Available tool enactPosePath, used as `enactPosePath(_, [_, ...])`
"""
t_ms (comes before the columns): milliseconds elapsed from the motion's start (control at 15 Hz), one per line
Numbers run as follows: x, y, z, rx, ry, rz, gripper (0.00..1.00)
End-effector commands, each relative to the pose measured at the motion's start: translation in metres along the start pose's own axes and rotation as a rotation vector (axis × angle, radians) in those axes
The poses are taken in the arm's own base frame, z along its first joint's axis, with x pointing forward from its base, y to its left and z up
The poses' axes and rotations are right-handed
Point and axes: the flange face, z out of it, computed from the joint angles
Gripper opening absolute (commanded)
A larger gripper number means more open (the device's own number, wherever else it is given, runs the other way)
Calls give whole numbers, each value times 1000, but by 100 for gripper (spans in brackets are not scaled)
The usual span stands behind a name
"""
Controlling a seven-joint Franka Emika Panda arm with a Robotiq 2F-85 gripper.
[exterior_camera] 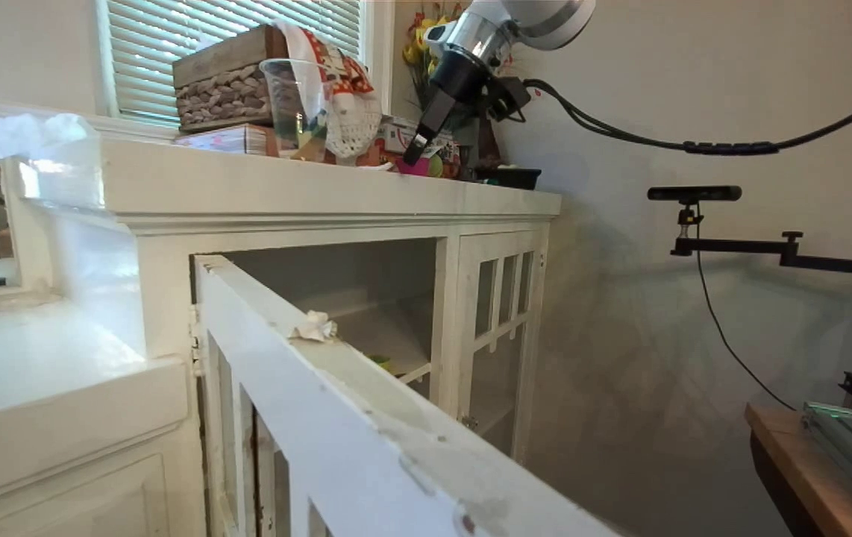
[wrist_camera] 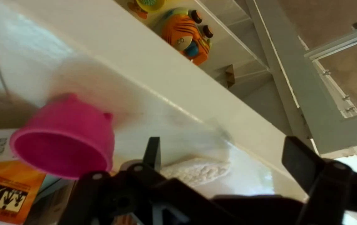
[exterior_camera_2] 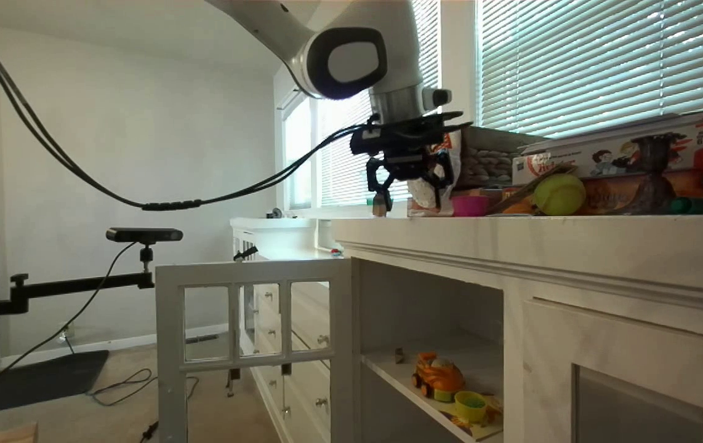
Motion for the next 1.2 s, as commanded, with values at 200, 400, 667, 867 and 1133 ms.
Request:
enactPosePath(200, [-40, -55, -14, -39, 115, 39, 100])
enactPosePath(400, [-41, -62, -22, -65, 164, 47, 100])
enactPosePath(667, [-35, -54, -29, -125, 215, 57, 100])
enactPosePath(867, [-30, -46, -32, -179, 238, 55, 100])
enactPosePath(1133, [-22, -45, -34, -215, 263, 47, 100])
